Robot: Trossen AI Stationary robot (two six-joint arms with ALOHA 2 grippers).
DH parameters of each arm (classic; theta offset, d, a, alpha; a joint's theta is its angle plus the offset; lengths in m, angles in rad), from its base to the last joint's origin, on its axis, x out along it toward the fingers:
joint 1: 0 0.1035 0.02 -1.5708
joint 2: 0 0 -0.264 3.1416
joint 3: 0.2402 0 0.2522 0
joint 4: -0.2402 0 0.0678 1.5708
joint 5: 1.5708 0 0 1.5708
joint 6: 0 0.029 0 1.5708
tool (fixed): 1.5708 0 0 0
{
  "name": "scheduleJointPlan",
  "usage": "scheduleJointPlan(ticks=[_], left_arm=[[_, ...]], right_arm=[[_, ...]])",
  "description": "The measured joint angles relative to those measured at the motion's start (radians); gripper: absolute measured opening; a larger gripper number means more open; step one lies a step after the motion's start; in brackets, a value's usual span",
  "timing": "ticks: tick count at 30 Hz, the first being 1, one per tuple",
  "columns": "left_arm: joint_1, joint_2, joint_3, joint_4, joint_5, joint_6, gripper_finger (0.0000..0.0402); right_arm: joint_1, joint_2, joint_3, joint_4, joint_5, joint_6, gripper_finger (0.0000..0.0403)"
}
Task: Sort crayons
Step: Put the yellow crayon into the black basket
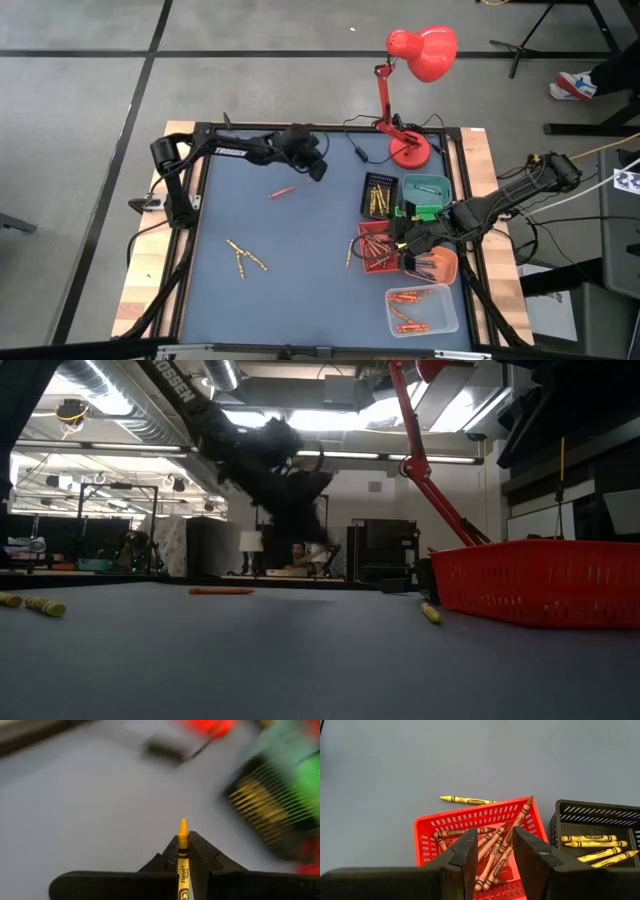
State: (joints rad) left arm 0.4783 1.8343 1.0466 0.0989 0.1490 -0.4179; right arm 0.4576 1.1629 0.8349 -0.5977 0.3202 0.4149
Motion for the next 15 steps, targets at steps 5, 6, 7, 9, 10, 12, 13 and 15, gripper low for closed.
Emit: scheduleJointPlan(ticks=[5,6,7,9,10,12,13,15], left_arm=[[-0.080,0.000,0.000,0.268,0.009,-0.025,0.0004],[-0.102,0.000,0.000,0.302,-0.013,-0.025,0.0004],[-0.126,0.000,0.000,0.328,-0.036,-0.022,0.0004],[-0.173,0.000,0.000,0.363,-0.098,0.005,0.0004],[-0.198,0.000,0.000,0.372,-0.129,0.022,0.0004],[-0.242,0.000,0.000,0.391,-0.198,0.050,0.0004],[-0.262,0.000,0.000,0.402,-0.228,0.062,0.0004],[-0.297,0.004,0.000,0.432,-0.275,0.081,0.0005]], right_arm=[[0.000,0.000,0.000,0.006,0.000,0.000,0.0120],[0.000,0.000,0.000,0.006,0.000,0.000,0.0120],[0.000,0.000,0.000,0.006,0.000,0.000,0.0120],[0.000,0.000,0.000,0.006,0.000,0.000,0.0120],[0.000,0.000,0.000,0.006,0.000,0.000,0.0120],[0.000,0.000,0.000,0.006,0.000,0.000,0.0120],[0.000,0.000,0.000,0.007,0.000,0.000,0.0120],[0.000,0.000,0.000,0.009,0.000,0.000,0.0120]])
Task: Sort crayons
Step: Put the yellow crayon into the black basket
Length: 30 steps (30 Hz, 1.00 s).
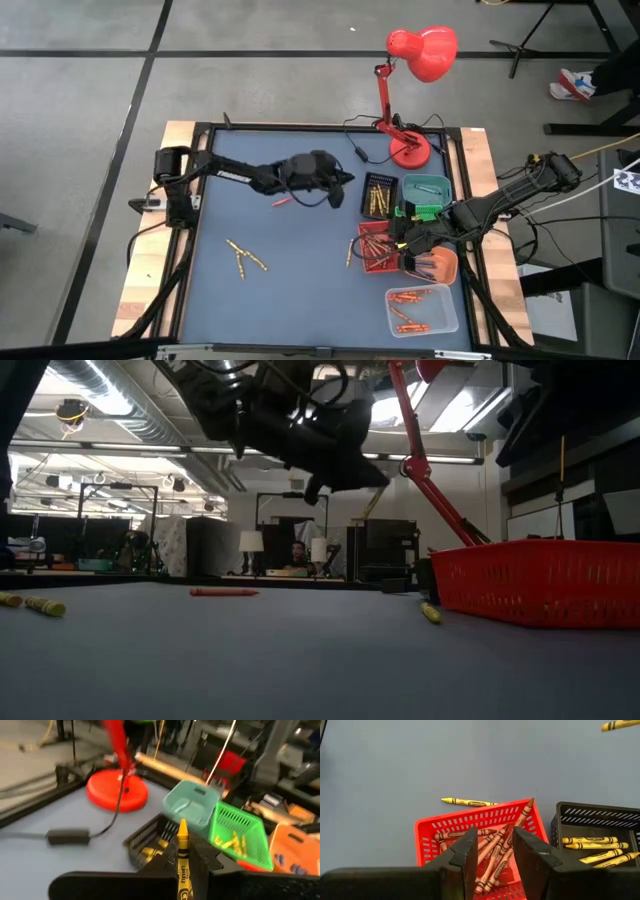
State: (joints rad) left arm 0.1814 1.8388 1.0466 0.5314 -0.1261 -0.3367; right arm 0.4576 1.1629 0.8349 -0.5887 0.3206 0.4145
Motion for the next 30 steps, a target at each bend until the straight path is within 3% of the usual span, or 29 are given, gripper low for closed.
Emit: scheduleJointPlan(ticks=[12,22,30], left_arm=[[-0.054,0.165,0.045,0.332,-0.022,0.006,0.0005],[-0.057,0.376,0.258,0.328,-0.011,-0.001,0.0005],[-0.071,0.414,0.307,0.310,-0.010,0.002,0.0037]], right_arm=[[0.000,0.001,0.000,0.080,0.000,0.000,0.0120],[0.000,0.001,0.000,0.075,0.000,0.000,0.0120],[0.000,0.001,0.000,0.072,0.000,0.000,0.0120]])
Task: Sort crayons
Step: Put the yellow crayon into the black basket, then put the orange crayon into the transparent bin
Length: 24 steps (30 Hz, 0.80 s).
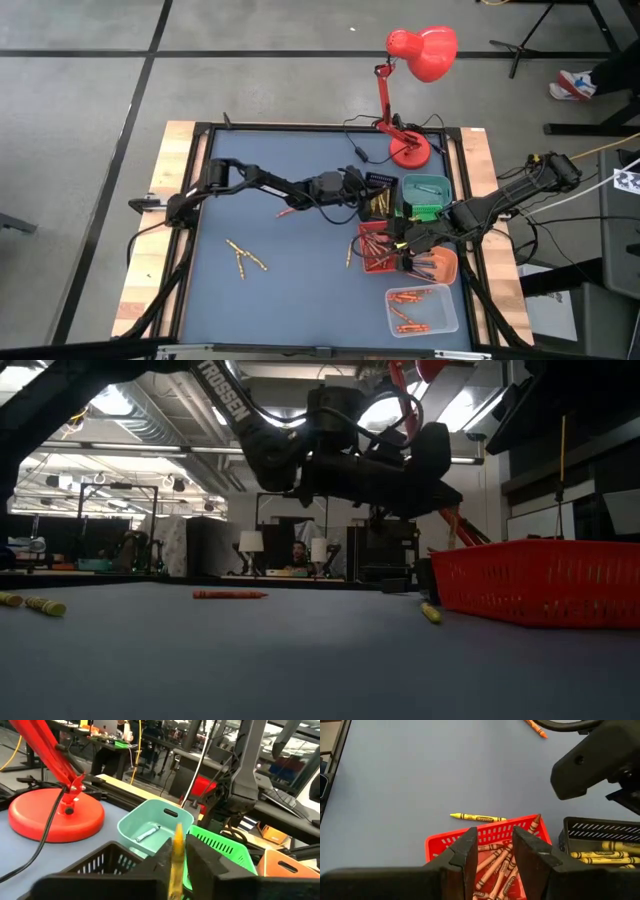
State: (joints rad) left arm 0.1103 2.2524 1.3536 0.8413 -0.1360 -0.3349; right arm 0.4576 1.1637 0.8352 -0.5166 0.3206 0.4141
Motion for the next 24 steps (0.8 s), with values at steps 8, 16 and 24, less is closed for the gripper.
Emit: scheduleJointPlan(ticks=[8,16,24], left_arm=[[-0.007,0.000,0.000,-0.002,0.011,0.005,0.0091],[0.020,-0.020,0.000,-0.062,0.148,0.012,0.0093],[0.045,-0.187,0.001,-0.555,0.178,0.214,0.0093]], right_arm=[[0.000,0.000,0.000,0.000,0.000,0.000,0.0120],[0.000,0.000,0.000,0.000,0.000,0.000,0.0120],[0.000,-0.001,0.000,0.000,0.000,0.000,0.0120]])
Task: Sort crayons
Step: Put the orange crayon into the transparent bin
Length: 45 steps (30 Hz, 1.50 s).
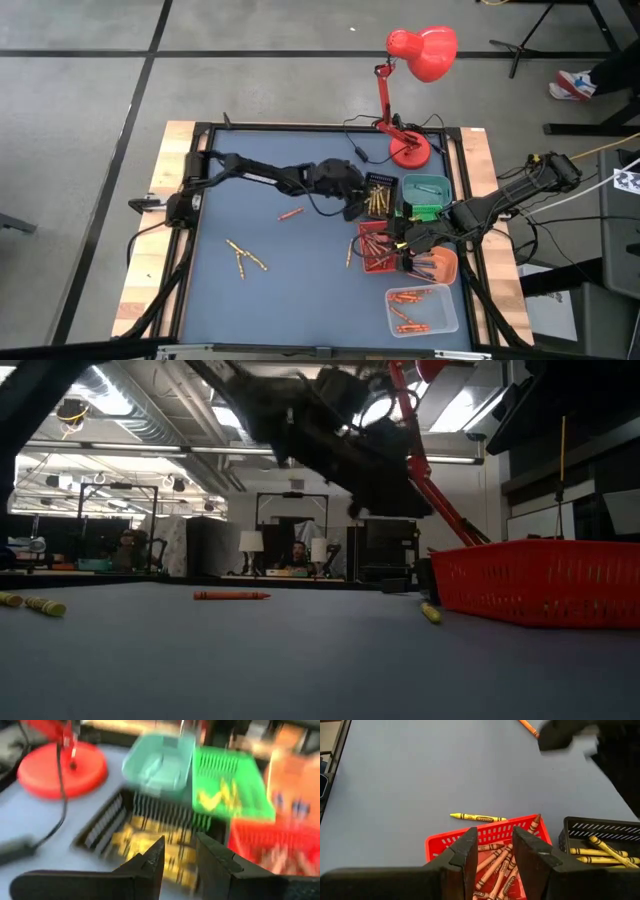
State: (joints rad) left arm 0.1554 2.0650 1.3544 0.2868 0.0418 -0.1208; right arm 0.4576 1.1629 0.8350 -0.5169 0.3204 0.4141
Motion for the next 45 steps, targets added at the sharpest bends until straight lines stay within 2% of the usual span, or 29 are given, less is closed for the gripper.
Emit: scheduleJointPlan(ticks=[3,10,13,16,29,36,39,45], left_arm=[[0.002,-0.083,0.000,-0.245,-0.002,0.051,0.0093],[-0.006,-0.216,0.000,-0.813,-0.004,0.045,0.0093],[-0.013,-0.226,0.000,-0.989,-0.011,0.016,0.0093],[-0.015,-0.223,-0.010,-1.097,-0.031,-0.008,0.0093],[-0.031,-0.220,-0.238,-1.047,-0.058,-0.089,0.0093],[-0.035,-0.224,-0.269,-1.026,-0.076,-0.091,0.0090],[-0.037,-0.224,-0.271,-1.012,-0.076,-0.090,0.0075],[-0.058,-0.224,-0.275,-0.955,-0.089,-0.091,0.0019]], right_arm=[[0.000,0.000,0.000,0.000,0.000,0.000,0.0120],[0.000,0.000,-0.001,-0.001,0.000,0.000,0.0120],[0.000,0.000,-0.001,0.000,0.000,0.000,0.0120],[0.000,0.000,-0.001,0.000,0.000,0.000,0.0120],[0.000,0.000,-0.001,0.000,0.000,0.000,0.0120],[0.000,0.000,-0.001,0.001,0.000,0.000,0.0120],[0.000,0.000,-0.001,0.018,0.000,0.000,0.0120],[0.000,0.000,-0.001,0.132,0.000,0.000,0.0120]])
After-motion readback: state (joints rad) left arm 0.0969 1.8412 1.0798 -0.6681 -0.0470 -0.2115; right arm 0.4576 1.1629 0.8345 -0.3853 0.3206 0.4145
